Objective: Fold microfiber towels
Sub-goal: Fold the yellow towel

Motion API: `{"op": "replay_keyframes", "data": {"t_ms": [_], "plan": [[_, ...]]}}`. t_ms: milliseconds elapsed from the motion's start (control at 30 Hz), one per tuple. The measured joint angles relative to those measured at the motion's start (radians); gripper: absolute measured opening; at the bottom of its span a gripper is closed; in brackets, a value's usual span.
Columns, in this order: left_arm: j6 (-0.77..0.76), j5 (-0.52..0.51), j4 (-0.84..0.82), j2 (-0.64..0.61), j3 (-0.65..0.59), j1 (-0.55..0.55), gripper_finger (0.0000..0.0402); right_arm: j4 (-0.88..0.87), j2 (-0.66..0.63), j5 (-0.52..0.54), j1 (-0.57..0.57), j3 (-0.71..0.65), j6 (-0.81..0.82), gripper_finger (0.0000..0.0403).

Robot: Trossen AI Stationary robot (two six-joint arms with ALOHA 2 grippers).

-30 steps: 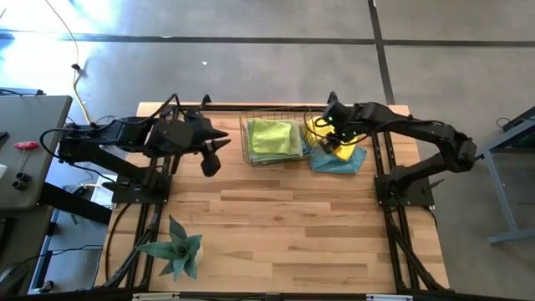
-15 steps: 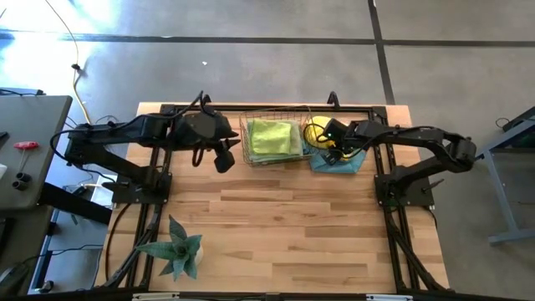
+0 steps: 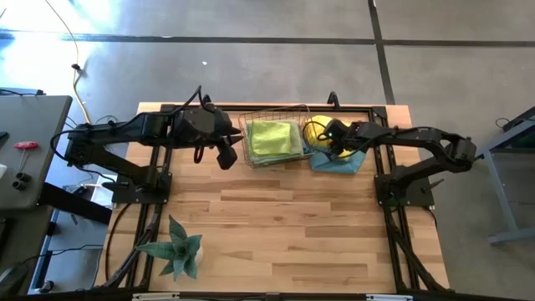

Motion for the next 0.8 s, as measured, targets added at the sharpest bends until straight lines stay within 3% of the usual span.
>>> {"op": "replay_keyframes", "data": {"t_ms": [167, 400, 533, 800], "plan": [[-0.021, 0.0, 0.006, 0.0, 0.0, 0.0, 0.008, 0.005, 0.0, -0.097, -0.055, 0.0, 0.003, 0.013], [-0.026, 0.0, 0.006, 0.0, 0.0, -0.001, 0.008, 0.026, 0.0, -0.145, -0.095, 0.0, 0.003, 0.001], [-0.025, 0.0, 0.006, 0.0, 0.0, -0.001, 0.008, 0.001, -0.007, -0.176, -0.094, 0.015, 0.026, 0.001], [0.021, 0.003, 0.006, 0.0, 0.0, -0.001, 0.008, -0.182, -0.103, -0.174, -0.073, 0.194, 0.061, 0.0001]]}}
